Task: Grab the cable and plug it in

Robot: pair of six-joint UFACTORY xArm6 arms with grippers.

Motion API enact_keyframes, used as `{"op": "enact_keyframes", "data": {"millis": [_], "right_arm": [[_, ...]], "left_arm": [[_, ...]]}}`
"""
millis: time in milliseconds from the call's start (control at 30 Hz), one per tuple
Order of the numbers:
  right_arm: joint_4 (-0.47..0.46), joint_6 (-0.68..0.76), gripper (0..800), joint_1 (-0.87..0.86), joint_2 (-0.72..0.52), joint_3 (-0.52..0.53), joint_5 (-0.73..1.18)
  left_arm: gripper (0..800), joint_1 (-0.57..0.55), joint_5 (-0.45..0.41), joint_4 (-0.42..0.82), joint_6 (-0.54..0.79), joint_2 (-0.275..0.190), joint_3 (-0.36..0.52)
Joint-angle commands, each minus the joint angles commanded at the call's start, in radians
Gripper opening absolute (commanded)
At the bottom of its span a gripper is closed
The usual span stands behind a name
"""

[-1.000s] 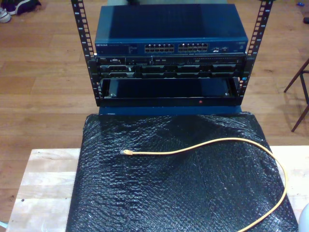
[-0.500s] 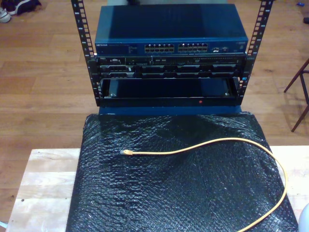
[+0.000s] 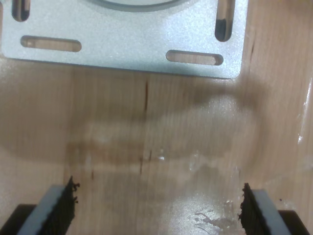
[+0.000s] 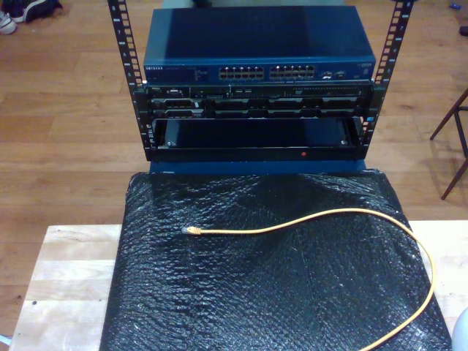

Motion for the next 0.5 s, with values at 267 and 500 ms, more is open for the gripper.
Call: {"op": "enact_keyframes", "data": {"millis": [267,500], "right_arm": [[0.002,0.0,799,0.002,-0.048,-0.012,0.009],[0.0,0.0,798,0.002,-0.112,-0.026,0.035]], "left_arm": [[800,-0.002,0.008,0.002,-0.002,0.005,-0.003],[800,-0.002,0.044,0.005,-0.002,-0.002,-0.028]]}}
